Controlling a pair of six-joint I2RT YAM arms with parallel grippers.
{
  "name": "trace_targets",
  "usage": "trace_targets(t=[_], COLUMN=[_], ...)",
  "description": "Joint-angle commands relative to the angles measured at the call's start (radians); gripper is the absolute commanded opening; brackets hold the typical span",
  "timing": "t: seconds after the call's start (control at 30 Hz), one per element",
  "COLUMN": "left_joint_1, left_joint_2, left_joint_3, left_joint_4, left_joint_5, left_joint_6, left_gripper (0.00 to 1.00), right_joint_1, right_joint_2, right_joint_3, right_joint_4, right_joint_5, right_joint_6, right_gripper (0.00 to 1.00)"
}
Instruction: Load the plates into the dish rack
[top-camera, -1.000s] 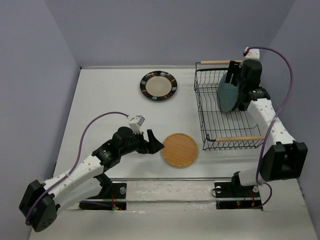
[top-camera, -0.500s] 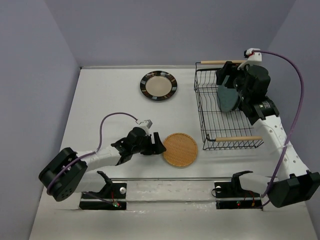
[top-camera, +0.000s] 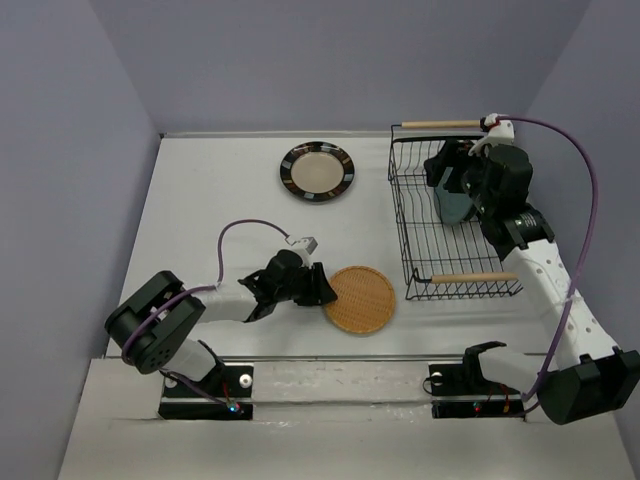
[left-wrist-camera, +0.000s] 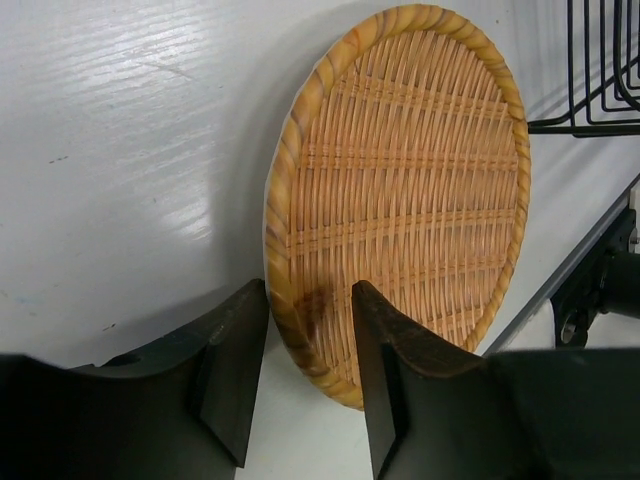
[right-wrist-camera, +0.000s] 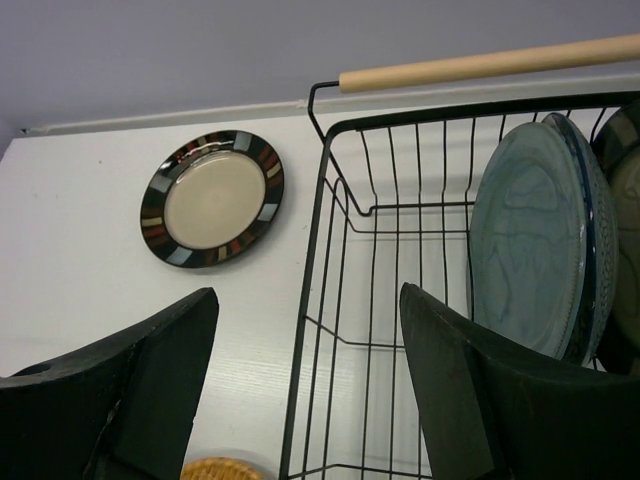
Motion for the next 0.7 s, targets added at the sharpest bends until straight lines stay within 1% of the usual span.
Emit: trace_targets(t=[0.0,0.1,0.13,0.17,0.23,0.33,0.43,0.47,0.53,0.57,0.6,0.63,0.67], left_joint_1=[-0.009,-0.010,-0.010,-0.010,-0.010,-0.010,-0.007,-0.003,0.008,0.019,0.025,0.034,0.052], left_joint_2=[0.030,0.044,0.044,0.042,0.038,-0.016,-0.141,-0.228,-0.324,-0.421,-0.471,-0.558,-0.600], left_joint_3=[0.030,0.034,0.034,0.031,0.030,0.010,-0.021,-0.027,-0.035,-0.030,-0.013,0.000,0.029], left_joint_4=[0.080,0.097,0.097,0.097,0.098,0.101,0.074,0.046,0.010,-0.047,-0.079,-0.116,-0.182], left_joint_5=[-0.007,-0.019,-0.026,-0.036,-0.056,-0.086,-0.137,-0.149,-0.183,-0.197,-0.229,-0.240,-0.275], left_joint_6=[0.006,-0.002,-0.002,-0.003,-0.006,-0.012,-0.023,-0.024,-0.031,-0.031,-0.023,-0.018,-0.011], left_gripper=[0.48,0.36,0.30,0.18,0.06,0.06,0.06,0.06,0.06,0.06,0.06,0.06,0.06], right_joint_1=[0.019,0.019,0.019,0.019,0.019,0.019,0.019,0.028,0.038,0.038,0.038,0.051,0.065], right_joint_2=[-0.047,-0.058,-0.061,-0.065,-0.069,-0.082,-0.093,-0.095,-0.098,-0.095,-0.089,-0.082,-0.075], right_joint_3=[-0.025,-0.039,-0.044,-0.048,-0.062,-0.076,-0.088,-0.088,-0.088,-0.088,-0.085,-0.084,-0.079], right_joint_4=[0.025,0.025,0.025,0.027,0.027,0.025,0.018,0.013,0.016,0.019,0.019,0.019,0.024], right_joint_5=[-0.064,-0.073,-0.076,-0.079,-0.094,-0.128,-0.198,-0.221,-0.301,-0.329,-0.382,-0.415,-0.473], right_joint_6=[0.036,0.041,0.044,0.045,0.050,0.059,0.064,0.064,0.064,0.064,0.061,0.056,0.052], right_gripper=[0.79,0.79,0.79,0.79,0.79,0.79,0.79,0.79,0.79,0.79,0.79,0.79,0.79])
